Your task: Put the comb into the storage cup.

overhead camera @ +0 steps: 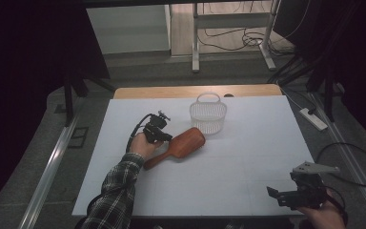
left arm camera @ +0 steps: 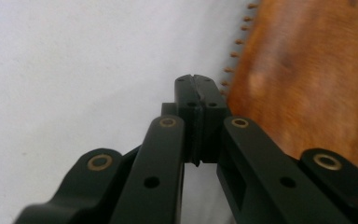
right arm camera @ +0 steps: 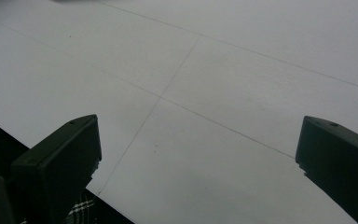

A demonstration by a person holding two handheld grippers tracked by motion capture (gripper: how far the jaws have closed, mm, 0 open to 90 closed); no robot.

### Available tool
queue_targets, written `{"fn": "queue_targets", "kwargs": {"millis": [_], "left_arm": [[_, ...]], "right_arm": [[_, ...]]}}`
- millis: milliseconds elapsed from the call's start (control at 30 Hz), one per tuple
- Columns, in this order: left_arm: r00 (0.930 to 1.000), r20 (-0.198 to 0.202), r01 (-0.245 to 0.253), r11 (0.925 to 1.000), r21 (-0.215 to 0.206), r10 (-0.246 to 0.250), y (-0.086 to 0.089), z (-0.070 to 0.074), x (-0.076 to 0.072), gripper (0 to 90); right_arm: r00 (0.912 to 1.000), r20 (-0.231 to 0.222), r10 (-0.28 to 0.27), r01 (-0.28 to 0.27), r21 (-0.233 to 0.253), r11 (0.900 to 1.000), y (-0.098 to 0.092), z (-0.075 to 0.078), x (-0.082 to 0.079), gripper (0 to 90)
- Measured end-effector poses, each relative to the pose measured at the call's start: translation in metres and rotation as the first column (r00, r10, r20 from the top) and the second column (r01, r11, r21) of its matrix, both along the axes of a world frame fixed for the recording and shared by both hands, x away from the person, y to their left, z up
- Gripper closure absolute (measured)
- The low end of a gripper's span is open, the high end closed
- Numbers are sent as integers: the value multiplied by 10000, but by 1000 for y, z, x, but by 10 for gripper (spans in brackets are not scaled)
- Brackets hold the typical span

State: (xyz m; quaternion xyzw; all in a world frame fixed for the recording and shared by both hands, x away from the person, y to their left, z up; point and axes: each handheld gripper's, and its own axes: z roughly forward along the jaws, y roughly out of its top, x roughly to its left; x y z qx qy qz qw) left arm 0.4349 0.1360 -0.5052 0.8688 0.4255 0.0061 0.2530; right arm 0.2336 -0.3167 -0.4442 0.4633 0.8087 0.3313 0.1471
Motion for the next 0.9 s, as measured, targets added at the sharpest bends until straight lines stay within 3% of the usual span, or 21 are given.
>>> {"fn": "queue_targets", "kwargs": {"millis": [267,633,900], "left_arm": [[10000,-27,-20,9996,285,21,3,-1,-10,893],[9991,-411,-122,9999,76,125,13,-4,-30,893],[9993,-369,-31,9997,239,39,13,-2,-44,893]], "right_arm": [[10000,49,10,-10,2,10000,0,0,0,3],[10000,70,57,-57,-15,10000,1,0,-1,3],[9999,112,97,-96,-46,9999,1,0,-1,4]]}}
